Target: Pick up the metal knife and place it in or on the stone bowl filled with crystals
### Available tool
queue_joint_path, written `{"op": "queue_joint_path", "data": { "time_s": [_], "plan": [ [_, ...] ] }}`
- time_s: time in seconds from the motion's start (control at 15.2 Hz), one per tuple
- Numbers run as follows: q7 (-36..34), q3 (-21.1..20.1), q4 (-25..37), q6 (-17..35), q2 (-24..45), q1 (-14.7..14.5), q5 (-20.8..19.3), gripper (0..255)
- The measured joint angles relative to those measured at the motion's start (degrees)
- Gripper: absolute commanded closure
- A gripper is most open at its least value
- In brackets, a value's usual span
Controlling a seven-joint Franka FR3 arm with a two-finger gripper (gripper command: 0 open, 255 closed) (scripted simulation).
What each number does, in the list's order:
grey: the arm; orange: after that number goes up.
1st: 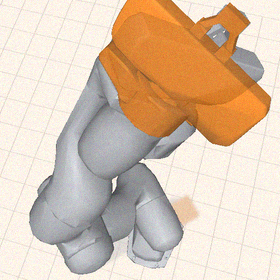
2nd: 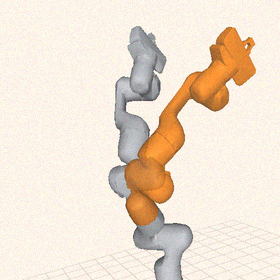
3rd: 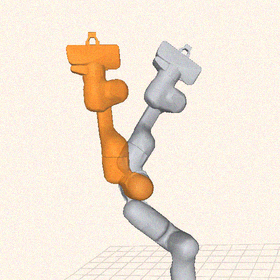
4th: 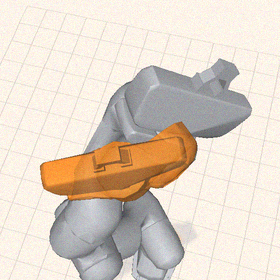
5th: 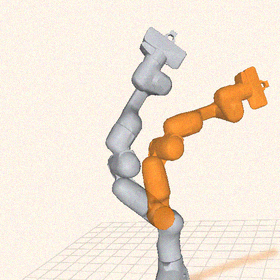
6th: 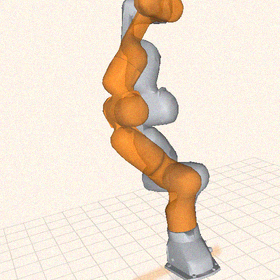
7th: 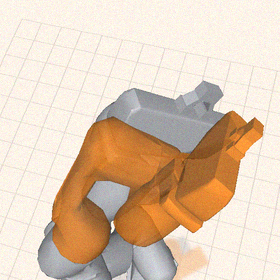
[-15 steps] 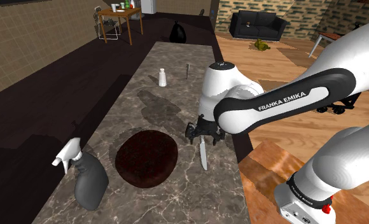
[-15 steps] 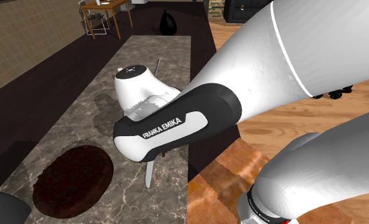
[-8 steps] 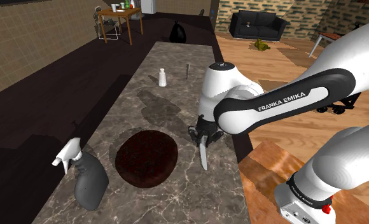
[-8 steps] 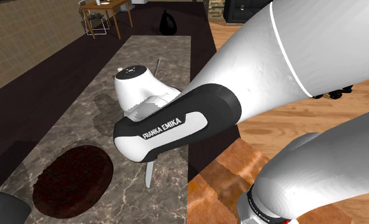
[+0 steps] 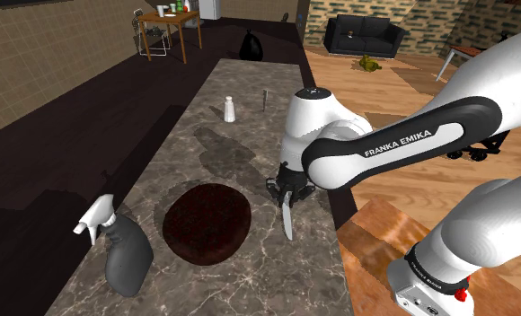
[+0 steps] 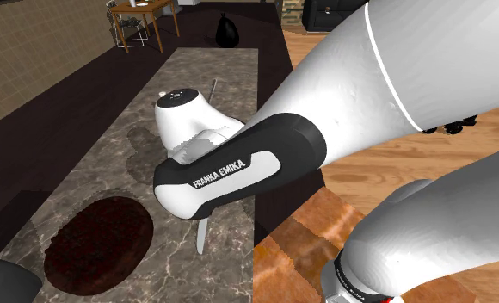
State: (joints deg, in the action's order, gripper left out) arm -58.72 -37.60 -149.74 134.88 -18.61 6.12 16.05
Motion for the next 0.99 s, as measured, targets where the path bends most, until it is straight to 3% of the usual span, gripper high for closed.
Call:
{"op": "queue_joint_path", "data": {
  "time_s": [0.99],
  "plan": [
    [1.3,3.6,5.9,-13.0,-7.4,-1.2,0.9,255]
  ]
}}
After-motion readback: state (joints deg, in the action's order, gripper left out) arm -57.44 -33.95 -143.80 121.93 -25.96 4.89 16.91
